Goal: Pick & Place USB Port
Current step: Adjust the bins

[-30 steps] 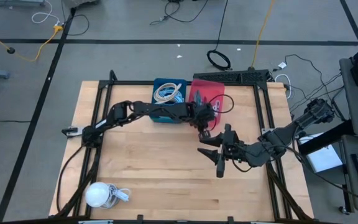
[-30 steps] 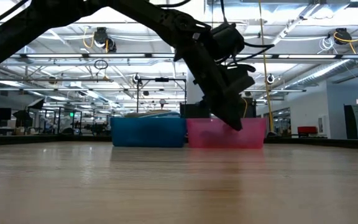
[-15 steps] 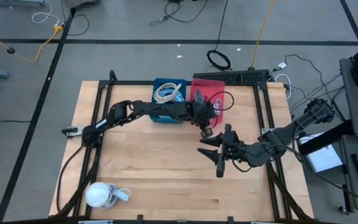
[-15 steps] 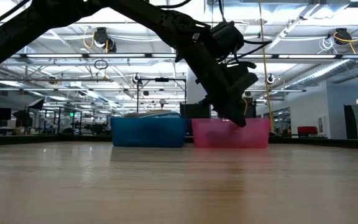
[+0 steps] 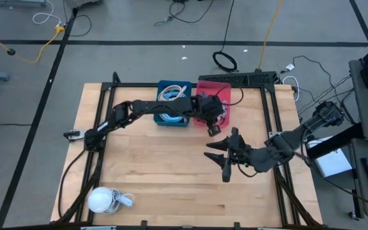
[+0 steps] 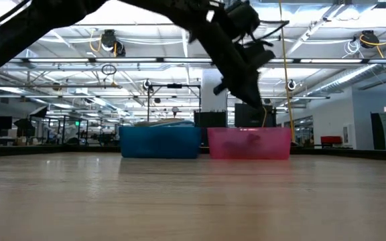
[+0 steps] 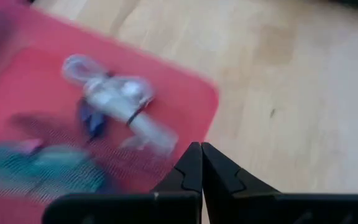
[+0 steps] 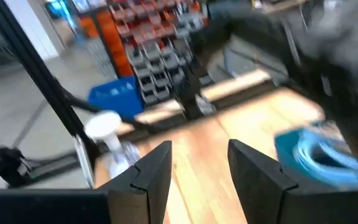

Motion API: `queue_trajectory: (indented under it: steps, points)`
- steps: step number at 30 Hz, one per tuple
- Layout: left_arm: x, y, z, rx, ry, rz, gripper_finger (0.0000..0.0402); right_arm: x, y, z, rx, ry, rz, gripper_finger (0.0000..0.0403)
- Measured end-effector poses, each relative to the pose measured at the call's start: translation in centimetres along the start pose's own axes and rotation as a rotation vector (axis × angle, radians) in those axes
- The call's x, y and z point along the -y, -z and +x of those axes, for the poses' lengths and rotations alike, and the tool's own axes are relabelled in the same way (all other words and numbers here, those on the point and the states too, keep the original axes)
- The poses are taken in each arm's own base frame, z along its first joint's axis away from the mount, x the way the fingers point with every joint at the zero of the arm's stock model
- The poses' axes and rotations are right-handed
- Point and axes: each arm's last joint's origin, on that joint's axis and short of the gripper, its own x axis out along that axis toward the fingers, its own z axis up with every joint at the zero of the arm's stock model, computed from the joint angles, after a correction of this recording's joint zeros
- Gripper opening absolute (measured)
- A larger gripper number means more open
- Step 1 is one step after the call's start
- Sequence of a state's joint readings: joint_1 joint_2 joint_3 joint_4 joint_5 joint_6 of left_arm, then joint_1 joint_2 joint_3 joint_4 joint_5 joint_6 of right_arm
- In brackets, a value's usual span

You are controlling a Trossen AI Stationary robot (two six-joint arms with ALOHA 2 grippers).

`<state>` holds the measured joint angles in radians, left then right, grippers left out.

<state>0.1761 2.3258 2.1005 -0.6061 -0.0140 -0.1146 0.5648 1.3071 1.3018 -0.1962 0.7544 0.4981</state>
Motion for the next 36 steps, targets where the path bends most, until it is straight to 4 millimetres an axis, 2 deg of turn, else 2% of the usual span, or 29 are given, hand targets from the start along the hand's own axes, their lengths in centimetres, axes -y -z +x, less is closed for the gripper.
queue_trajectory:
  steps: [4, 9, 13, 15, 18, 22, 25, 30, 36]
  points:
    - [-0.3, -0.9, -4.1, -0.079, -0.126, 0.05, 0.0, 1.1, 1.6, -0.2, -0.136, 0.087, 0.004, 0.0115]
    - [-0.5, -2.2, -11.1, -0.047, -0.178, 0.007, 0.0, 3.7, 5.0, -0.3, -0.423, 0.262, -0.055, 0.0016]
    - [0.8, -2.9, -17.0, 0.03, -0.149, -0.041, 0.0, 6.4, 8.8, 0.4, -0.627, 0.341, -0.014, 0.0005]
    - [2.1, -3.0, -19.9, 0.083, -0.123, -0.043, 0.0, 7.3, 10.8, 0.9, -0.664, 0.328, 0.008, 0.0001]
    - [4.1, -2.8, -23.3, 0.148, -0.107, -0.034, 0.0, 8.4, 13.4, 1.7, -0.655, 0.297, 0.045, 0.0001]
    - [6.7, -1.9, -26.2, 0.186, -0.094, -0.02, 0.0, 9.9, 15.0, 2.2, -0.591, 0.336, 0.065, 0.0001]
    - [8.7, -1.0, -27.6, 0.194, -0.095, 0.001, 0.0, 10.9, 15.4, 2.3, -0.544, 0.409, 0.039, 0.0]
    - [11.4, 0.3, -28.3, 0.183, -0.092, 0.017, 0.0, 12.5, 15.7, 2.5, -0.506, 0.512, 0.006, 0.0]
    - [13.1, 1.2, -28.6, 0.171, -0.074, -0.003, 0.0, 14.4, 16.3, 2.8, -0.502, 0.581, 0.002, 0.0]
